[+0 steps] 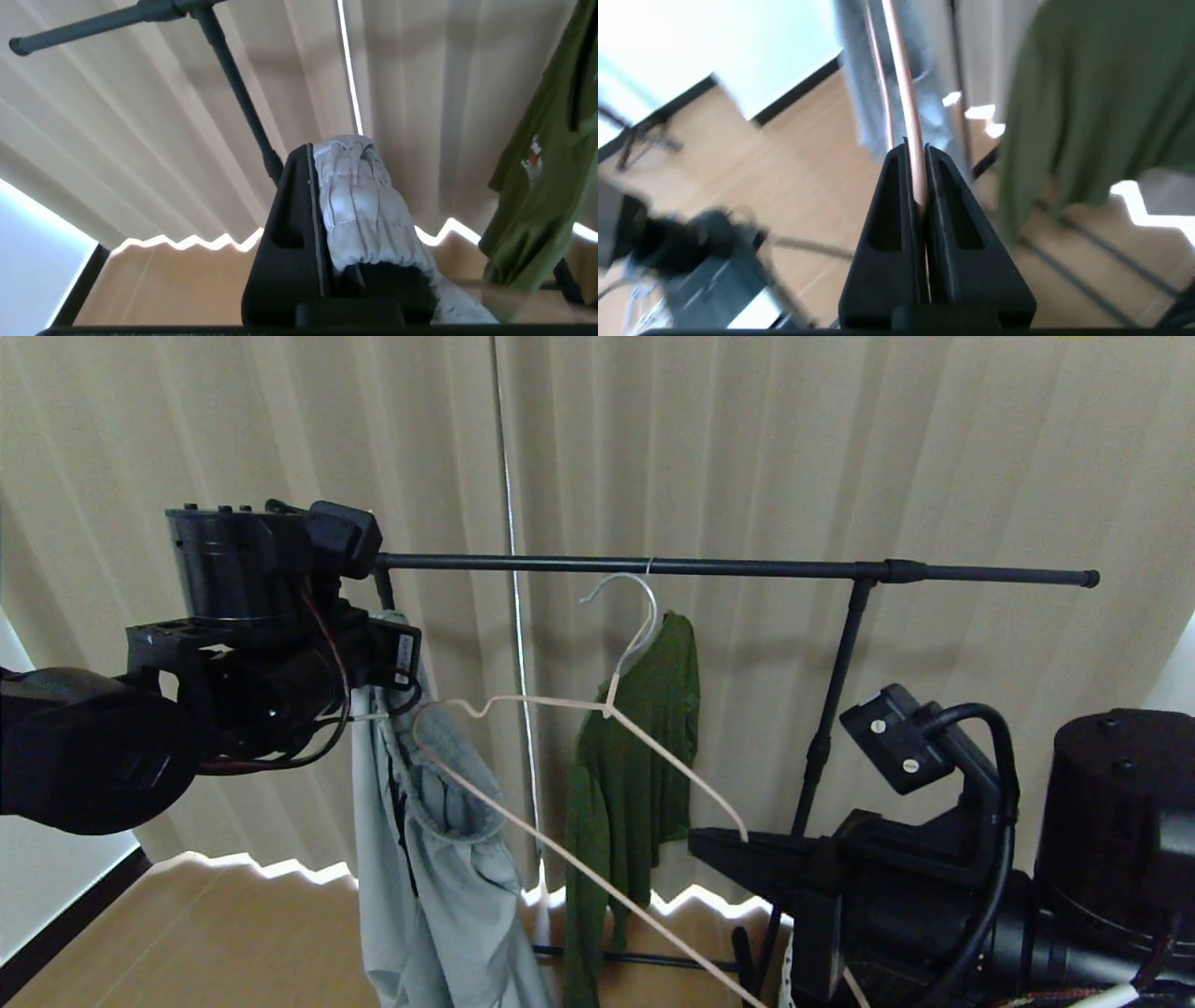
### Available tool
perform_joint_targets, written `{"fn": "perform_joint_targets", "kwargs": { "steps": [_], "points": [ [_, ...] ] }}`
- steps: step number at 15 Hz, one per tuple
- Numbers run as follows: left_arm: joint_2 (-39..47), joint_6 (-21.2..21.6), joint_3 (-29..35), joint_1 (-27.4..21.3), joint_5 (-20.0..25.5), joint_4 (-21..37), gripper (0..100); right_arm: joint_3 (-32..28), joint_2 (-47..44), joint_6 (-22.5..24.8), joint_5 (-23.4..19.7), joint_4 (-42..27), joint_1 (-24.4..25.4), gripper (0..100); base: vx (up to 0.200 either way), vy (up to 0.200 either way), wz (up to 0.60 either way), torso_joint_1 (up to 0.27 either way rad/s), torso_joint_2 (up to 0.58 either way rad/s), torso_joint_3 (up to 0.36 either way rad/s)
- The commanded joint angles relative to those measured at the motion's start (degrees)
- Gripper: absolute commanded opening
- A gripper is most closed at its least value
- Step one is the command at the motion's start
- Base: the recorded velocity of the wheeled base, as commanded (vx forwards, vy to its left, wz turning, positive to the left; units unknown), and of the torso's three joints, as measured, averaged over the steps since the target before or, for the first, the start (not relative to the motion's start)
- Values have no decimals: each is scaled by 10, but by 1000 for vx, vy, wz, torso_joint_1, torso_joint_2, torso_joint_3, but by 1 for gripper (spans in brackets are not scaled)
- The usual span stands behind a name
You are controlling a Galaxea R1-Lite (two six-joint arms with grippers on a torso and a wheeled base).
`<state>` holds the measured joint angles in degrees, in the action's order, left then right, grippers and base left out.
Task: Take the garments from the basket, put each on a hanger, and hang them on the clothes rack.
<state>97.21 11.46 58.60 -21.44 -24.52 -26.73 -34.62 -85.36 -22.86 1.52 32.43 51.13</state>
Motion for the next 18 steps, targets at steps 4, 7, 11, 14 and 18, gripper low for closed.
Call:
{"fn": "perform_joint_targets", "kwargs": {
  "steps": [4,7,11,14,18],
  "points": [
    [9,1,15,13,-29,3,0,1,-6,-11,7,5,31,0,0,0,0,0,0,0],
    [7,1,12,13,-29,4,0,-2,-32,-9,38,62,27,0,0,0,0,0,0,0],
    [4,1,13,12,-31,22,0,-19,-59,-9,51,79,23,0,0,0,0,0,0,0],
    [-4,1,13,12,-46,33,0,-41,-82,-9,68,80,24,0,0,0,0,0,0,0],
    [-9,1,12,11,-55,34,0,-57,-116,-10,81,80,39,0,0,0,0,0,0,0]
  ]
}}
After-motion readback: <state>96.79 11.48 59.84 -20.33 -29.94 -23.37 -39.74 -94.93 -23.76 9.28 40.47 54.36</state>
